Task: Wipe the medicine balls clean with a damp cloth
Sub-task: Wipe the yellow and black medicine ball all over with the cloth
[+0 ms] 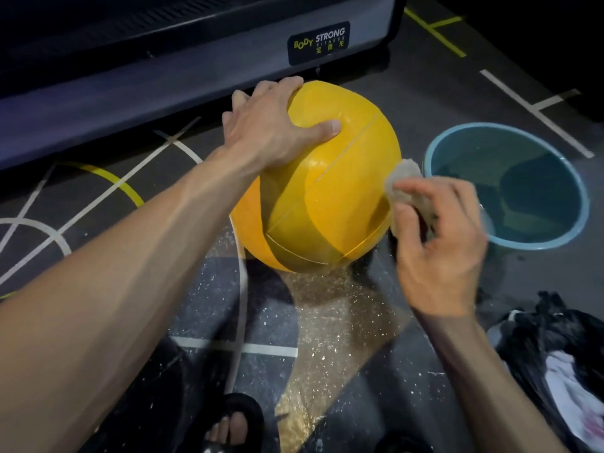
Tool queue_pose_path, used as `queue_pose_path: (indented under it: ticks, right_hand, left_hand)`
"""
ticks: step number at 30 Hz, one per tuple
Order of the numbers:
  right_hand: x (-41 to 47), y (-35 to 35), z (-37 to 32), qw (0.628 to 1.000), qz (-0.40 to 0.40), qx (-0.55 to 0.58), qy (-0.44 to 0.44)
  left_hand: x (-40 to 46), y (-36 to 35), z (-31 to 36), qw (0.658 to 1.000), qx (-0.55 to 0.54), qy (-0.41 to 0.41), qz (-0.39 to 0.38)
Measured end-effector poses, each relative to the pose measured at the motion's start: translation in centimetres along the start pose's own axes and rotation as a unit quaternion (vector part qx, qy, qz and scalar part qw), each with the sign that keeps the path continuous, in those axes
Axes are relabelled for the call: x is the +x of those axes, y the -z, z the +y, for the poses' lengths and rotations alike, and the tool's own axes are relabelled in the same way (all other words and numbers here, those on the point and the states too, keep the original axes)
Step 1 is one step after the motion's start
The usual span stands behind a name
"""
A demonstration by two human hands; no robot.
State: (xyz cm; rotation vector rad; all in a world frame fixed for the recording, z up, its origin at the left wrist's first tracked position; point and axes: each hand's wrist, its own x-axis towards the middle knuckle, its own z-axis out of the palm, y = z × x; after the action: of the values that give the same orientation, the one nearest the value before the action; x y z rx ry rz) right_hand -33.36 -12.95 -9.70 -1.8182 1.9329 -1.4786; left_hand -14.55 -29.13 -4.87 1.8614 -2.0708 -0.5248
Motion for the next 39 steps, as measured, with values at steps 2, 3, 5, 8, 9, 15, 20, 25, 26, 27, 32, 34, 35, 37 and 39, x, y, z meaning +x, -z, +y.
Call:
queue_pose_path:
  ticks: [2, 3, 5, 8, 9, 15, 20, 25, 26, 27, 32, 34, 35, 37, 39]
  right_hand:
    - [0.3, -2.6, 0.1, 0.998, -0.021, -0.019, 0.049]
    - [-0.4, -4.0, 0.3, 0.995, -0.026, -0.047, 0.088]
    - [-2.7, -5.9, 1.0, 0.984, -0.028, -0.094, 0.152]
    - [-6.9, -6.7, 2.6, 0.967, -0.100, -0.143, 0.185]
    - [-8.2, -6.9, 3.0, 0.957, -0.138, -0.165, 0.194]
    - [-12.7, -7.2, 4.3, 0.962, -0.271, -0.028, 0.000]
    - [-10.5, -2.4, 2.0, 0.931, -0.078, 0.210, -0.287]
    - [-7.2, -1.5, 2.5, 0.935, -0.006, 0.216, -0.279]
    - [-7.1, -1.7, 2.3, 0.931, -0.010, 0.220, -0.290]
    - [-7.3, -1.9, 2.2, 0.927, -0.011, 0.222, -0.301]
    - [-8.5, -1.5, 1.7, 0.901, 0.007, 0.266, -0.344]
    - [-8.6, -0.9, 1.7, 0.885, 0.008, 0.294, -0.360]
    - [-8.6, -0.7, 1.8, 0.884, 0.004, 0.298, -0.360]
    - [-8.9, -0.9, 2.4, 0.880, -0.013, 0.294, -0.373]
    - [-9.3, -1.6, 3.2, 0.859, -0.027, 0.307, -0.408]
  left_hand:
    - [0.3, 0.0, 0.3, 1.000, 0.008, 0.003, 0.000]
    - [0.5, 0.1, 0.3, 1.000, 0.011, 0.005, 0.000]
    - [0.6, 0.0, 0.4, 1.000, 0.017, 0.006, 0.000]
    - [0.7, -0.4, 0.6, 1.000, 0.017, 0.006, 0.001]
    - [0.7, -0.5, 0.8, 1.000, 0.019, 0.005, 0.002]
    - [0.8, -0.9, 2.4, 1.000, 0.023, 0.009, -0.004]
    - [-0.5, 0.2, -0.3, 0.991, -0.132, -0.012, 0.007]
    - [-1.9, -0.3, -2.1, 0.983, -0.122, -0.033, 0.136]
    - [-2.2, -0.2, -2.4, 0.979, -0.134, -0.028, 0.149]
    - [-2.4, 0.0, -2.7, 0.976, -0.140, -0.022, 0.163]
    - [-5.0, 1.7, -3.4, 0.972, -0.090, -0.035, 0.215]
    - [-6.5, 2.7, -2.3, 0.969, -0.084, -0.058, 0.224]
    - [-7.0, 3.2, -1.5, 0.967, -0.073, -0.077, 0.230]
    - [-7.0, 3.9, 0.2, 0.965, -0.047, -0.102, 0.238]
    - [-5.8, 3.6, 1.2, 0.973, -0.006, -0.091, 0.211]
